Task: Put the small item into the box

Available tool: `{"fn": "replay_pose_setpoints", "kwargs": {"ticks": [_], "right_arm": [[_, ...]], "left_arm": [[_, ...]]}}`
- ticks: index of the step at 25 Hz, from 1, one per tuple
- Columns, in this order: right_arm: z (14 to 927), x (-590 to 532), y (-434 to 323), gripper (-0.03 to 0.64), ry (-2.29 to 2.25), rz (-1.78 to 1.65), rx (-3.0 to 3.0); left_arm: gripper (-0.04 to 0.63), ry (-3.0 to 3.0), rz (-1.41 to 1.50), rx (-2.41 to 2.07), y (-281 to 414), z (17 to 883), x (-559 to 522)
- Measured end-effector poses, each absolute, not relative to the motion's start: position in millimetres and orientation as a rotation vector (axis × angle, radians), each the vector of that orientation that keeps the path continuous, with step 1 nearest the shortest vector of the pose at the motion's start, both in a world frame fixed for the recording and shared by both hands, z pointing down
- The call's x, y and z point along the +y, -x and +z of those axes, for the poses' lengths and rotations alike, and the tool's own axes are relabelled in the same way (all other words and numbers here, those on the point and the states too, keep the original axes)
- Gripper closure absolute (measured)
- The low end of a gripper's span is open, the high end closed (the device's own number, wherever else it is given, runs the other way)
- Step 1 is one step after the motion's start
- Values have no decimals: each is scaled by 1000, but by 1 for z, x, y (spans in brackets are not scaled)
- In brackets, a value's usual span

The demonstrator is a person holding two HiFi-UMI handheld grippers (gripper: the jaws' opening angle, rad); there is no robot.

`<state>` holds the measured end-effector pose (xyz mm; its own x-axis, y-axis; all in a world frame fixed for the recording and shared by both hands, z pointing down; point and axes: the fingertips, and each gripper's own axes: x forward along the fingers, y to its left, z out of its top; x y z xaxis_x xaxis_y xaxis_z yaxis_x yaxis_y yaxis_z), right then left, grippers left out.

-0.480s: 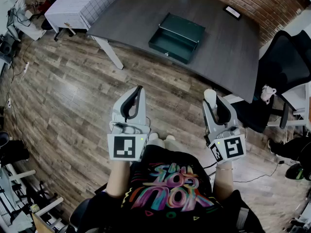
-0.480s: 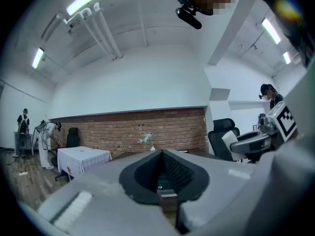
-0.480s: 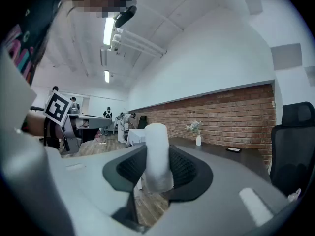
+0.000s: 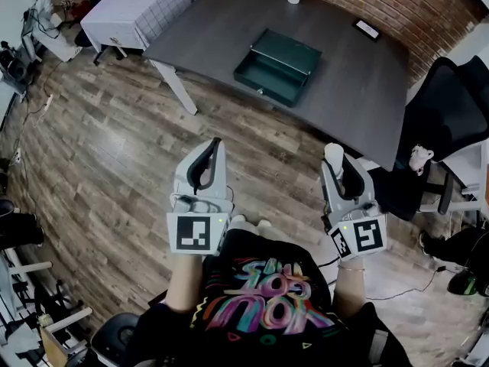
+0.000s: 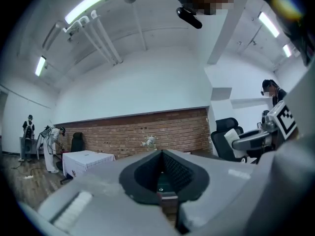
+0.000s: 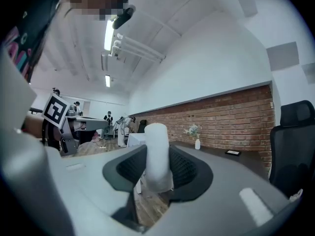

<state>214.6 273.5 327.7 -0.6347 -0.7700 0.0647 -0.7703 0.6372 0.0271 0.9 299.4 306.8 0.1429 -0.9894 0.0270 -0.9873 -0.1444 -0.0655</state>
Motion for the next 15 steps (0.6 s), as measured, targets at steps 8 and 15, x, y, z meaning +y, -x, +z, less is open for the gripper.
{"fn": "replay_pose_setpoints", "kwargs": {"ticks": [8, 15], "right_arm": [[335, 272, -216, 476, -1250, 27, -2799], [349, 243, -196, 476, -1220, 59, -2792]], "left_arm": [[594, 2309, -110, 2085, -3, 311, 304], [594, 2304, -112, 2098, 13, 318, 276]]}}
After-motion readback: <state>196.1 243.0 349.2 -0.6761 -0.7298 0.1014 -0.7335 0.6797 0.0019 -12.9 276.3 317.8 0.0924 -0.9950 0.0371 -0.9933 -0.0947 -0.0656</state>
